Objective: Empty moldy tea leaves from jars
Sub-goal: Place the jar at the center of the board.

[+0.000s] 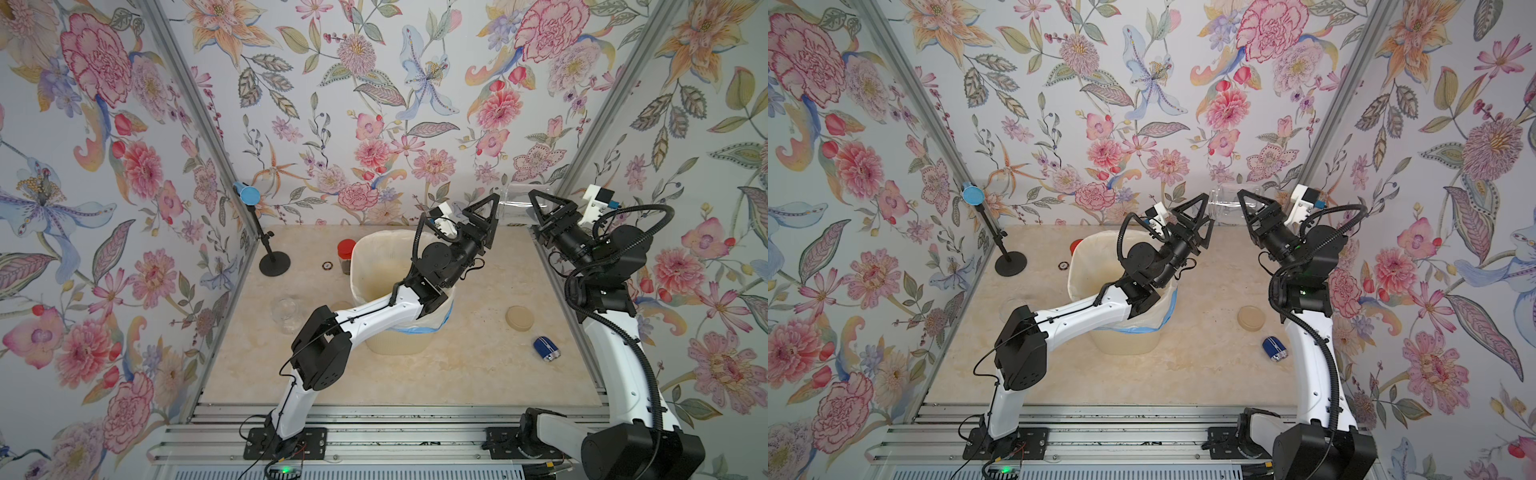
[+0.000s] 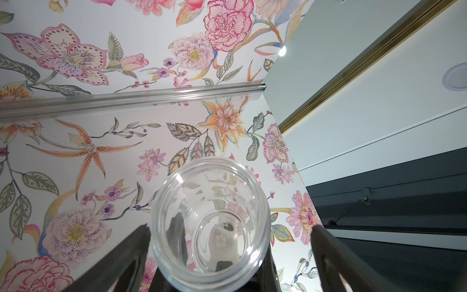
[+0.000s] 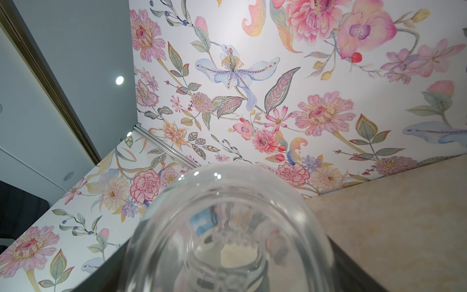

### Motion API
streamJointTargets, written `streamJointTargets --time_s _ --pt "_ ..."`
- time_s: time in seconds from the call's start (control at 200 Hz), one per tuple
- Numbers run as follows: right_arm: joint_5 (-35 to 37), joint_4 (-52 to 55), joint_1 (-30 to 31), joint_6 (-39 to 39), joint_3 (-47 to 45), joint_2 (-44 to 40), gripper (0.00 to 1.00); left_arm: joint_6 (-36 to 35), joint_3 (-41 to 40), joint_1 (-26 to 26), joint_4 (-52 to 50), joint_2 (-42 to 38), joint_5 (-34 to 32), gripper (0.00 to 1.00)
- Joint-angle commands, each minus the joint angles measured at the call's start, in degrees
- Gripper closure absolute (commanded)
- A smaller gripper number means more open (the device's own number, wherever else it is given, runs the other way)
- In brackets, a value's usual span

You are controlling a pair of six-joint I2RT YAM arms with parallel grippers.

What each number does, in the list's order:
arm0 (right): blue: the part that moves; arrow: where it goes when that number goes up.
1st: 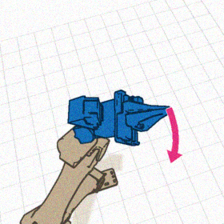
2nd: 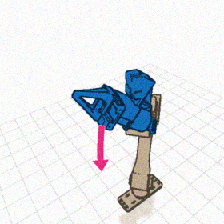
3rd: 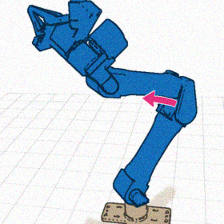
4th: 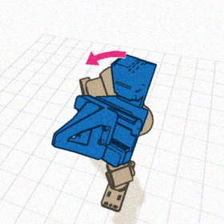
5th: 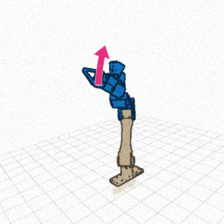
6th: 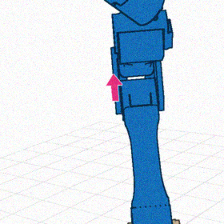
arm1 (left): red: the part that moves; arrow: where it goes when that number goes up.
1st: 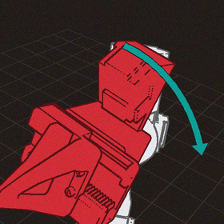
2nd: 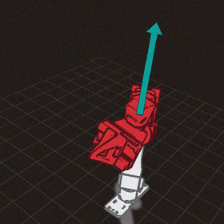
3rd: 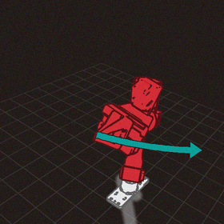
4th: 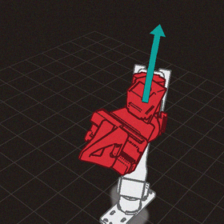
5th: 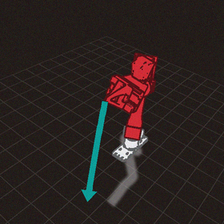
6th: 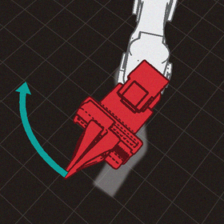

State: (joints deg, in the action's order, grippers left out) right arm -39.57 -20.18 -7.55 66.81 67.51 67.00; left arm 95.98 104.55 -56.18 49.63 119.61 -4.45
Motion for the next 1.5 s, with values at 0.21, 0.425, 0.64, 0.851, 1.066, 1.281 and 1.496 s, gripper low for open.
streamJointTargets --time_s 0.21,0.425,0.64,0.851,1.066,1.281,1.496 --pt "1.96 -8.08 3.13 1.31 -1.04 -1.82 0.41 -2.72 4.51 -1.04 -6.86 0.24 1.24 0.00" --pt "3.52 -10.01 5.35 1.22 -2.59 -2.19 0.41 -2.97 9.09 -1.03 -8.14 2.55 -0.21 0.00" --pt "3.97 -10.84 5.97 1.31 -3.80 -3.81 0.41 -5.02 14.80 -1.03 -10.64 4.62 -1.34 0.01" --pt "4.48 -10.66 6.78 0.97 -5.26 -5.60 0.40 -5.54 15.13 -1.03 -11.77 4.53 -1.19 0.08" --pt "5.53 -10.80 8.00 0.52 -5.37 -5.23 0.39 -6.41 14.03 -1.08 -10.84 3.48 -0.46 0.39" --pt "6.00 -8.80 8.81 -0.96 -4.37 -5.10 0.30 -8.50 10.45 -0.39 -10.81 0.33 -1.43 0.66" --pt "4.94 -0.07 9.02 -5.04 -0.46 -4.80 0.00 -11.80 8.94 1.37 -14.50 -2.49 -0.55 0.71"
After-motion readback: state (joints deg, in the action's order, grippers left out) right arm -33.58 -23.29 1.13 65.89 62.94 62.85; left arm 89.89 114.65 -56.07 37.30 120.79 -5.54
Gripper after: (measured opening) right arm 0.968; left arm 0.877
